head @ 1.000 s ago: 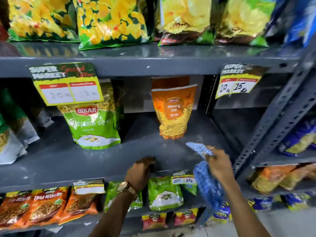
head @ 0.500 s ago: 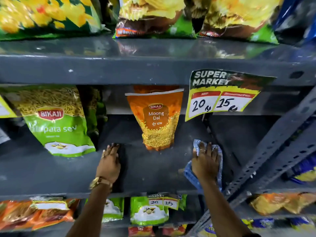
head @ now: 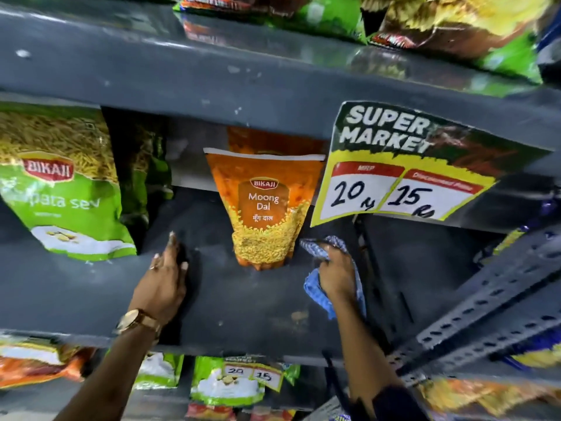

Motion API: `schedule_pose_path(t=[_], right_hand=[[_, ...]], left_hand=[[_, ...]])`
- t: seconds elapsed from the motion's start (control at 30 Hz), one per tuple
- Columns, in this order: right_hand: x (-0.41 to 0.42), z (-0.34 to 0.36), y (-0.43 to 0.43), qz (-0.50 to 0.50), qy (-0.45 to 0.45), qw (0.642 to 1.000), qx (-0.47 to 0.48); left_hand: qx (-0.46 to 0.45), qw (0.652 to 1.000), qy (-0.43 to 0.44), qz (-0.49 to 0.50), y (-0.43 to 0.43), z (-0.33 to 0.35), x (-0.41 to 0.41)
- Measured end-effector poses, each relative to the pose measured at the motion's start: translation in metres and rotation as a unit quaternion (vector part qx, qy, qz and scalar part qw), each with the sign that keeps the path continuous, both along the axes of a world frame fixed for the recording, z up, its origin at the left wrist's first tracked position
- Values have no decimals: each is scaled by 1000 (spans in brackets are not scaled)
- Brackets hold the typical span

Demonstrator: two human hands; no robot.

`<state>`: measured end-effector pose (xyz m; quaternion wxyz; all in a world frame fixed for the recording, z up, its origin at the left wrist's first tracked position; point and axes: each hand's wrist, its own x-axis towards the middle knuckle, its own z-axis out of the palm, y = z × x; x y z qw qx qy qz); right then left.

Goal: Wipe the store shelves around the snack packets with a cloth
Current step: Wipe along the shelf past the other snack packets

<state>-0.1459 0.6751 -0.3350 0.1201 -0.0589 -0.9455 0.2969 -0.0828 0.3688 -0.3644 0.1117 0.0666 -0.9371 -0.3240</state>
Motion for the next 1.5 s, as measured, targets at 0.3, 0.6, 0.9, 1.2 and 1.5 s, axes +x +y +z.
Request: schedule_pose_path(t=[0.3, 0.6, 0.9, 1.2, 1.5], right_hand=[[-80, 5, 9, -126, 57, 981, -140], [-172, -43, 16, 108, -19, 992, 60], [-98, -2, -8, 103, -26, 993, 51], [-28, -13, -6, 147, 3, 989, 17], [65, -20, 9, 180, 30, 983, 6]], left_hand=[[-11, 1000, -17, 9, 1, -1, -3], [-10, 999, -24, 24, 9, 8, 1], [-31, 999, -35, 9, 4, 6, -1], [-27, 999, -36, -4, 3, 8, 1], [-41, 998, -42, -15, 6, 13, 5]])
